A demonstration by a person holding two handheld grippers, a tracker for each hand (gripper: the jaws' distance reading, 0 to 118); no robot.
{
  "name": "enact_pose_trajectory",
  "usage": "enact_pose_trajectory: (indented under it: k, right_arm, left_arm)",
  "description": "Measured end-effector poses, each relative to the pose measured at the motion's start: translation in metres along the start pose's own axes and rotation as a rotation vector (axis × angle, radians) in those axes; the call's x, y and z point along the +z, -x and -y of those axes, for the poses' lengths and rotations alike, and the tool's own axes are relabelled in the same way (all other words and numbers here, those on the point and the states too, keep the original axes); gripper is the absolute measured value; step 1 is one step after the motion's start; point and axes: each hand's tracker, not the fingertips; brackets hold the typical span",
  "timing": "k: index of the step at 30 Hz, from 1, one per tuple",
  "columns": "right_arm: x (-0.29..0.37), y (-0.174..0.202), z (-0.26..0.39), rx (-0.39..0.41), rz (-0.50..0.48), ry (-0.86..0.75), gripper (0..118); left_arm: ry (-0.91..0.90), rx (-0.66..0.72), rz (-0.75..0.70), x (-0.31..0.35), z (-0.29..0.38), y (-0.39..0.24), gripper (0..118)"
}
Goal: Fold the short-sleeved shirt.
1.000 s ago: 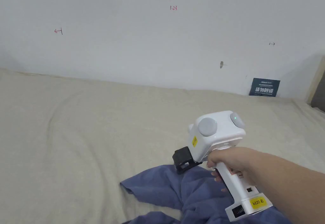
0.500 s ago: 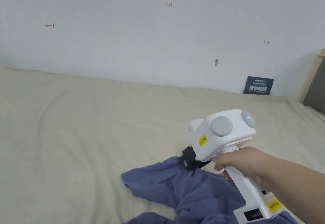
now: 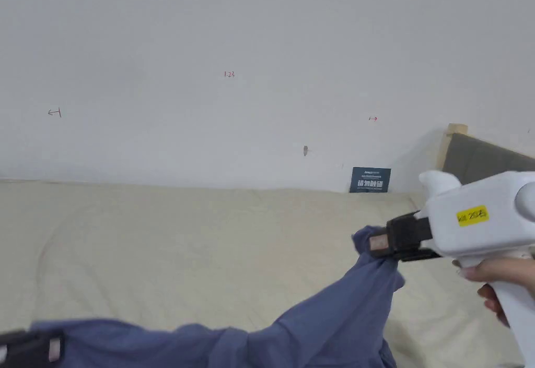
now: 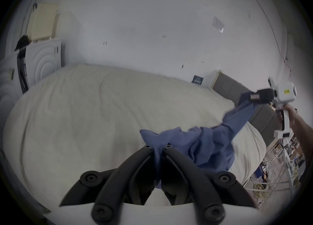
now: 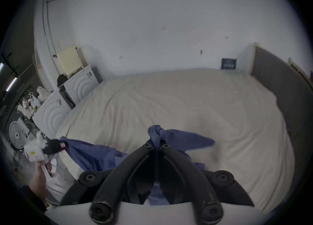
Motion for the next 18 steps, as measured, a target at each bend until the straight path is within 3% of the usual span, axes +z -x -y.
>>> enact_pose_trajectory:
  k: [6, 18]
  right_arm:
    - [0.069, 0.004, -0.045, -0.036, 0.043, -0.093, 2]
    - [0.089, 0.025, -0.168, -0.053, 0.159, -0.323, 2]
  left_arm:
    - [-0.141, -0.204, -0.128, 0.027, -0.104, -0.033, 3]
    - [-0.285, -0.078, -0.164, 0.036, -0.255, -0.045, 3]
